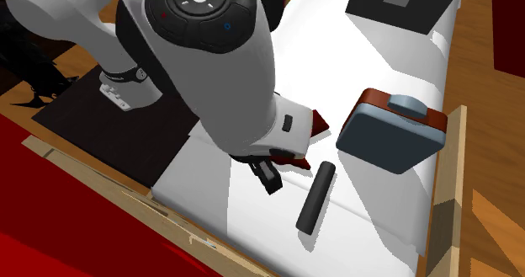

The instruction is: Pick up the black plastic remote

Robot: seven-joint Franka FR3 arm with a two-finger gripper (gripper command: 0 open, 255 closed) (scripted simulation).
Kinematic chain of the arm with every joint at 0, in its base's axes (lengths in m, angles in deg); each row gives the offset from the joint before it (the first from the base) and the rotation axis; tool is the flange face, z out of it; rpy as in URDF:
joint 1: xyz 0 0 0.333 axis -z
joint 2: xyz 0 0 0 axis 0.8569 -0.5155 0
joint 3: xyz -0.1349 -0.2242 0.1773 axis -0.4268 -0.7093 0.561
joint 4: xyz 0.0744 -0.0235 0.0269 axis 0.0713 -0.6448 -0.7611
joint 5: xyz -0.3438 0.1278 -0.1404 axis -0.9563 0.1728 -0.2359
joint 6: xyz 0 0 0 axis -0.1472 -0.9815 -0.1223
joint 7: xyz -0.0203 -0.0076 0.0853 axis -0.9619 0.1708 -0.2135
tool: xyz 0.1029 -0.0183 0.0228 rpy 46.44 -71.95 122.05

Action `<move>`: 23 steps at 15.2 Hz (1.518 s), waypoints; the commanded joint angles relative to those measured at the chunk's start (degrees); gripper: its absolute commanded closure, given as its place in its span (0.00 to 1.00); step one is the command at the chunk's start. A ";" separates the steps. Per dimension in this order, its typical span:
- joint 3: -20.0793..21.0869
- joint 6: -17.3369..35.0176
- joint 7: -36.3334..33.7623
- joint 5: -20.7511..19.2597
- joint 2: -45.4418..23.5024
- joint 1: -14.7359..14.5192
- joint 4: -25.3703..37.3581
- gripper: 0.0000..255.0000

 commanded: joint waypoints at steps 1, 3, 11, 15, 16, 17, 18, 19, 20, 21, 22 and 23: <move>0.83 1.25 7.47 4.77 -5.10 0.58 2.89 0.00; 2.51 1.53 13.53 8.63 -9.86 1.76 6.52 0.00; 10.89 0.64 31.35 17.14 -26.46 7.28 22.72 0.00; 13.95 0.26 36.26 18.41 -32.57 8.89 29.31 0.00; 14.13 0.70 36.50 18.65 -33.11 9.01 29.38 0.00; 14.31 1.14 36.73 18.90 -33.66 9.12 29.46 0.00; 14.49 1.58 36.97 19.14 -34.21 9.24 29.55 0.00; 14.67 2.01 37.20 19.39 -34.77 9.36 29.65 0.00; 14.86 2.43 37.44 19.63 -35.33 9.48 29.77 0.00; 15.04 2.85 37.67 19.87 -35.91 9.60 29.90 0.00; 15.15 3.09 37.80 20.00 -36.23 9.67 29.97 0.00; 15.15 3.09 37.80 20.00 -36.23 9.67 29.98 0.00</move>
